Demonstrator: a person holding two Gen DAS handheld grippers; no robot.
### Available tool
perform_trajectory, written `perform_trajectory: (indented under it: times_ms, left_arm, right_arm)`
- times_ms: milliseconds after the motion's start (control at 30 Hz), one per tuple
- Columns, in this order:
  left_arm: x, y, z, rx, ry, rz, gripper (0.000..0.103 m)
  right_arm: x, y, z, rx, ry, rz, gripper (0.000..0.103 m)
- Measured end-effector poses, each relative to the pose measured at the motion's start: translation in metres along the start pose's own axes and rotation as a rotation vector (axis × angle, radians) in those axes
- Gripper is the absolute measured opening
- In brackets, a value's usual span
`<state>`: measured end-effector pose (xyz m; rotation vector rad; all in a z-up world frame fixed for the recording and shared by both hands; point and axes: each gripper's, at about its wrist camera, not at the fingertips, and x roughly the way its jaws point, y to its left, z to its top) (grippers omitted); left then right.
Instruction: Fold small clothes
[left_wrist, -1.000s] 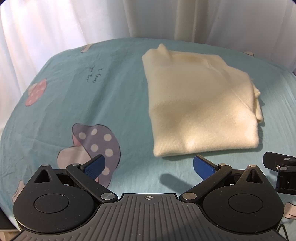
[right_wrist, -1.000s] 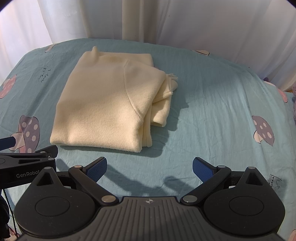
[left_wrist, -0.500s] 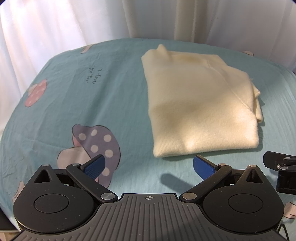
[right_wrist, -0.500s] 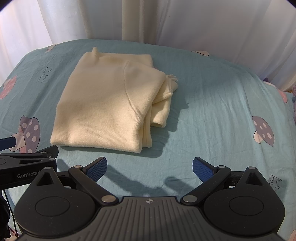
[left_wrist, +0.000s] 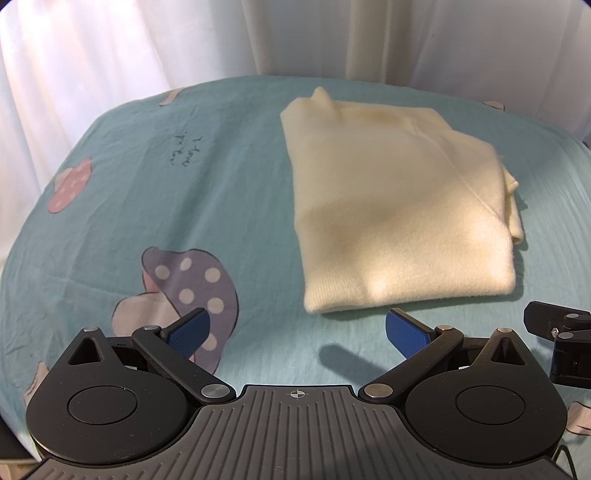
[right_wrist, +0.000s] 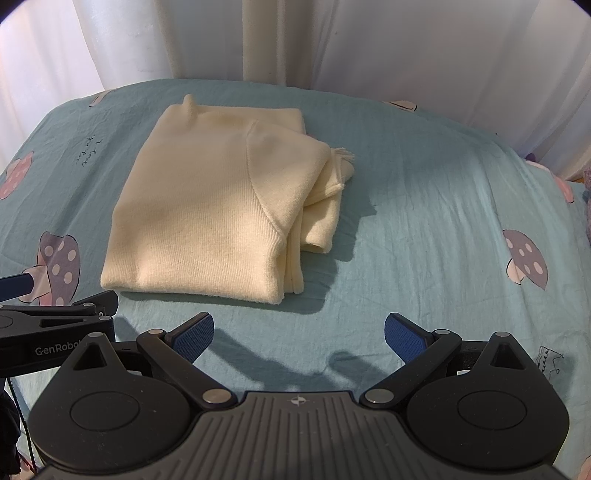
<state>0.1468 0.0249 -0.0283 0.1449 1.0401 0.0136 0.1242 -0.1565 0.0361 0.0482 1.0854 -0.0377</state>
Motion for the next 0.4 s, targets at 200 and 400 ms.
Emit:
perform_trajectory:
  times_ms: [200, 400]
  left_arm:
    - [0.0013, -0.0005, -0.0017, 0.007, -0.001, 0.001, 0.103]
    - [0.0029, -0.0021, -0.0015, 0.015, 0.015, 0.005, 0.103]
  right_arm:
    - [-0.0006, -0.0011, -0.0002, 0.005, -0.004, -0.001, 0.099]
    - [0.0, -0.0014, -0.0007, 0.013, -0.003, -0.001, 0.099]
